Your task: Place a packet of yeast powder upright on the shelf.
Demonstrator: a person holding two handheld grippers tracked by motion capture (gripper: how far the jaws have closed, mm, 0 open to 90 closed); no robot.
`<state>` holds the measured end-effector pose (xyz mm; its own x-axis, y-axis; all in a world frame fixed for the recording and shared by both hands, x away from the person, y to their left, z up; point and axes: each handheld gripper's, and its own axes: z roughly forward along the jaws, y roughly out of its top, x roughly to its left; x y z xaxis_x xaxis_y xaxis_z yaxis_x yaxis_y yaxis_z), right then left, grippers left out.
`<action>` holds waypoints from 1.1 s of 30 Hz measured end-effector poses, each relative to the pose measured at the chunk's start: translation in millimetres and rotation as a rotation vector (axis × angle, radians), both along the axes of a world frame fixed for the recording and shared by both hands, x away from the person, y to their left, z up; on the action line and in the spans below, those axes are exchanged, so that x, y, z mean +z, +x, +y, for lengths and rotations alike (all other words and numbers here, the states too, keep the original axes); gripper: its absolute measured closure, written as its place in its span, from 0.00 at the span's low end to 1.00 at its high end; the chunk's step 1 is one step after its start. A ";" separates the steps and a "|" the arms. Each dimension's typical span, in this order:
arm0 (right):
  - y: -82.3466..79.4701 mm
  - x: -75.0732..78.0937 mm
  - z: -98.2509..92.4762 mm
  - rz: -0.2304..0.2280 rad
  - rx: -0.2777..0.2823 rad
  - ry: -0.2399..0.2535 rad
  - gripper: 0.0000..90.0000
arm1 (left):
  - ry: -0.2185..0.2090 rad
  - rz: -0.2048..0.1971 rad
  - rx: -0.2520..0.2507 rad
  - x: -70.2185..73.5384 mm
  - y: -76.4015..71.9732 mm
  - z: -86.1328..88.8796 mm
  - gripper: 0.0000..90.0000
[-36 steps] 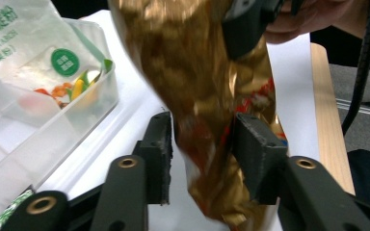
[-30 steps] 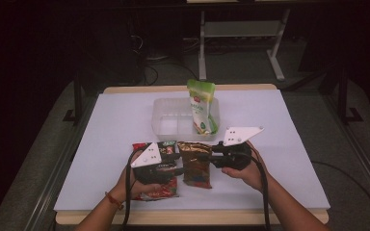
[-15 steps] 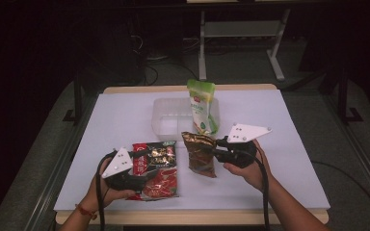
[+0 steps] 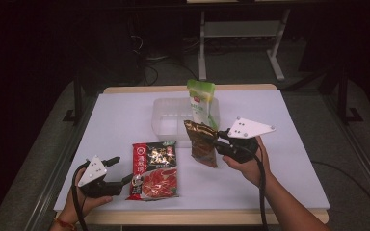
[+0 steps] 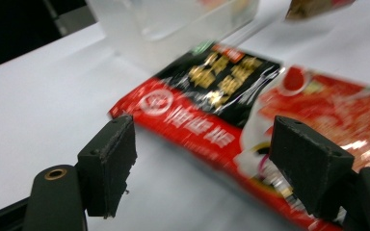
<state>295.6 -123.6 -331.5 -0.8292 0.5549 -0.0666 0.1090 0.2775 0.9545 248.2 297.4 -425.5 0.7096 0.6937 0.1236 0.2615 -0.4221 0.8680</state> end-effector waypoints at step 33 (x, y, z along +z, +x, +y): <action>59.0 22.0 58.3 -0.047 -0.227 0.071 0.91 | -0.041 0.021 0.014 -12.2 -2.4 3.4 0.23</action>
